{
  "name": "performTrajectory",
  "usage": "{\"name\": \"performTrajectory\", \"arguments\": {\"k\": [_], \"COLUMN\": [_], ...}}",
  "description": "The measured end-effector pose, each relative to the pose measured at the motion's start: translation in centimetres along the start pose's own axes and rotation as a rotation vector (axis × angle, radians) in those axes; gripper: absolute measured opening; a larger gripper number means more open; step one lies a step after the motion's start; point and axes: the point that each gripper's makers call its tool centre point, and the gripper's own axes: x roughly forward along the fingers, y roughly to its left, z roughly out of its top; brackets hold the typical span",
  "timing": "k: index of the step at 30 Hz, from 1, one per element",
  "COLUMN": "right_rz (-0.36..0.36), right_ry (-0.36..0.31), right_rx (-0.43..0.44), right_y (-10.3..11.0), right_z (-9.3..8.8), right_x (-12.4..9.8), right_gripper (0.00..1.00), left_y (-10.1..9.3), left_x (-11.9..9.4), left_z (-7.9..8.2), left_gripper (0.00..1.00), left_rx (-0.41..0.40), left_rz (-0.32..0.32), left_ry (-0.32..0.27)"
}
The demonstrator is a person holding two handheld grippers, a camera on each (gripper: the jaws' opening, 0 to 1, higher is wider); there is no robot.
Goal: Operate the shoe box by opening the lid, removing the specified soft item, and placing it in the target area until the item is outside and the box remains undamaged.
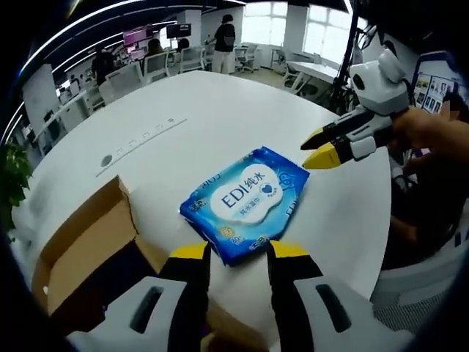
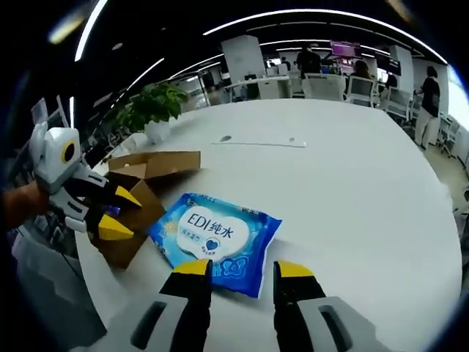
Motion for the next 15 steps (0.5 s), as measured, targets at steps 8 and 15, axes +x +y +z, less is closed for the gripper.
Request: {"name": "performTrajectory", "arguments": {"k": [8, 15], "right_rz": [0.049, 0.102], "right_ry": [-0.002, 0.000], "right_rx": [-0.124, -0.212], "right_y": [2.0, 4.9], "right_z": [1.6, 2.7], "right_x": [-0.6, -0.7], "right_gripper": [0.38, 0.41], "left_y": [0.3, 1.5], "left_x": [-2.4, -4.5], "left_z": [0.7, -0.1], "left_gripper": [0.42, 0.50], "left_rx": [-0.013, -0.031], "left_rz": [-0.018, -0.008], "left_ry": [-0.064, -0.083]}}
